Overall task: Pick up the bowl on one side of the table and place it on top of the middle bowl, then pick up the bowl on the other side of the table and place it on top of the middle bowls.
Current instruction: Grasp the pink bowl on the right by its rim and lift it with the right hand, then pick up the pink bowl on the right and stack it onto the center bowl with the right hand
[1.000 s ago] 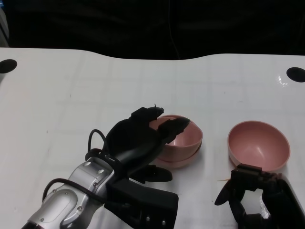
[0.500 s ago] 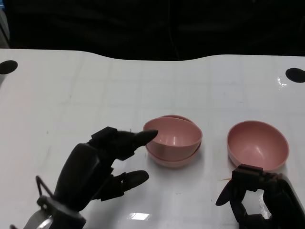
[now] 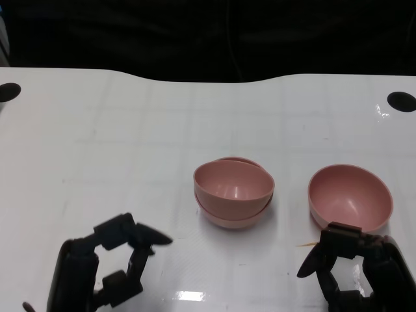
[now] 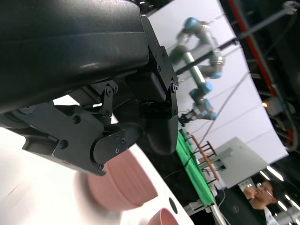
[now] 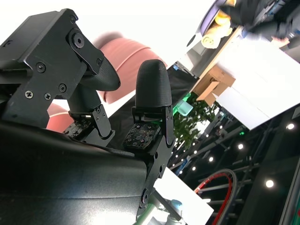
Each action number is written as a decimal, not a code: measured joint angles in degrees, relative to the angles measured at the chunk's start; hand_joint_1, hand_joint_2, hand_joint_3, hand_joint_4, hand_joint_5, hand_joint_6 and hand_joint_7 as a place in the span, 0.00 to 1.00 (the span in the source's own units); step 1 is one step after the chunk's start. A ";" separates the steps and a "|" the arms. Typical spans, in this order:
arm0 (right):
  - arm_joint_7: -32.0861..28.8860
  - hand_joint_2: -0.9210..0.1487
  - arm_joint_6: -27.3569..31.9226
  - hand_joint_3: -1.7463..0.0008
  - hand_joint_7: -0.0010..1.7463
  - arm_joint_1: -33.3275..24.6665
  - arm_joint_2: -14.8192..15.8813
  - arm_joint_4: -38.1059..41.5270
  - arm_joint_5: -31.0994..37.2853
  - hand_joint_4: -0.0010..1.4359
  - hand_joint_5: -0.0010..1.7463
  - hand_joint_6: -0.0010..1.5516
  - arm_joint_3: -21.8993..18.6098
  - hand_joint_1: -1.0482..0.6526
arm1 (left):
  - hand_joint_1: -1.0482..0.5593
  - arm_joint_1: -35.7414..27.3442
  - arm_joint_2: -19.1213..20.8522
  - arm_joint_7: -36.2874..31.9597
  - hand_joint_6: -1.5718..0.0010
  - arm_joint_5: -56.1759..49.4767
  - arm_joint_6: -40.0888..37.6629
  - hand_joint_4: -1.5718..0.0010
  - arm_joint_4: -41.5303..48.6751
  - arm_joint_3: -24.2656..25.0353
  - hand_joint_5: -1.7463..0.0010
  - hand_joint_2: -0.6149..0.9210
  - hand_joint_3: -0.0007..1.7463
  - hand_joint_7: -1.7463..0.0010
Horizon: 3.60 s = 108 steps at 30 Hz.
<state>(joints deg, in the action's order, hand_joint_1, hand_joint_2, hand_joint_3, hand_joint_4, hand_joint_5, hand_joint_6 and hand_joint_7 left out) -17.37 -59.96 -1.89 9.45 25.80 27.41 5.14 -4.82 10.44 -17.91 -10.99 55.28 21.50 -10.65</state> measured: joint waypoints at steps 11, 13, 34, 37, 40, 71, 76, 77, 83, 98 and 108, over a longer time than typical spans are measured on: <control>2.12 0.31 8.44 0.60 0.27 -0.89 1.67 -6.84 -0.01 0.43 0.49 0.42 -1.65 0.56 | 0.62 0.80 -1.27 13.12 0.43 8.83 0.66 0.37 4.44 2.21 0.04 0.62 0.80 0.15; 2.98 0.20 11.97 0.75 0.21 -1.38 2.41 -9.79 0.38 0.37 0.44 0.38 -2.48 0.51 | 0.61 0.88 -1.54 14.55 0.43 9.21 0.66 0.37 4.63 2.61 0.04 0.62 0.80 0.15; 12.44 0.13 55.81 1.00 0.02 -5.33 4.98 -35.21 21.68 0.19 0.25 0.25 -0.01 0.34 | 0.60 1.69 -4.09 17.80 0.45 6.80 1.95 0.39 6.45 7.42 0.03 0.64 0.80 0.14; 12.52 0.13 57.26 1.00 0.02 -4.00 5.82 -33.77 22.91 0.20 0.24 0.25 1.55 0.34 | 0.60 1.67 -4.24 17.89 0.45 6.74 1.95 0.39 6.37 7.63 0.03 0.64 0.80 0.14; 12.49 0.13 58.79 1.00 0.01 -1.53 6.38 -30.83 24.57 0.24 0.18 0.27 3.43 0.35 | 0.60 1.51 -4.46 17.97 0.45 6.77 1.90 0.39 5.99 7.92 0.03 0.64 0.81 0.14; -12.30 0.55 49.18 0.37 0.77 19.42 8.44 6.10 23.80 0.67 1.00 0.59 15.38 0.59 | 0.60 0.92 -5.24 18.24 0.45 5.76 1.96 0.42 4.29 8.42 0.01 0.65 0.78 0.14; -17.89 0.63 44.79 0.25 0.97 19.42 8.46 2.36 22.83 0.69 1.00 0.50 15.18 0.60 | 0.61 0.93 -5.28 18.24 0.45 5.73 1.97 0.43 4.27 8.42 0.01 0.65 0.78 0.14; -18.68 0.62 43.58 0.24 0.98 19.43 8.46 1.55 22.40 0.69 1.00 0.49 15.06 0.60 | 0.61 0.93 -5.30 18.25 0.45 5.75 1.96 0.43 4.28 8.41 0.01 0.65 0.78 0.14; -20.04 0.66 40.21 0.15 0.93 19.67 8.32 -3.10 20.76 0.72 1.00 0.54 14.66 0.54 | 0.61 0.92 -5.38 18.24 0.45 5.38 1.96 0.43 4.28 8.42 0.01 0.65 0.77 0.15; -7.51 0.66 24.71 0.13 0.98 28.56 3.46 3.60 8.84 0.69 1.00 0.51 15.56 0.55 | 0.61 0.87 -5.58 19.22 0.44 5.91 2.07 0.41 4.51 8.31 0.03 0.66 0.75 0.16; -4.35 0.62 20.54 0.16 0.98 34.72 0.00 14.71 8.87 0.69 1.00 0.52 17.44 0.55 | 0.60 0.58 -5.66 19.22 0.44 5.29 2.05 0.42 4.38 8.32 0.03 0.65 0.76 0.16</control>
<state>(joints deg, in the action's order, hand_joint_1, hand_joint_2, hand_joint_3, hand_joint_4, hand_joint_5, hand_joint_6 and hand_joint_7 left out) -21.72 -39.42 32.83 9.45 40.51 36.28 22.58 -4.24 4.78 1.30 -5.70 57.33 25.88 -2.33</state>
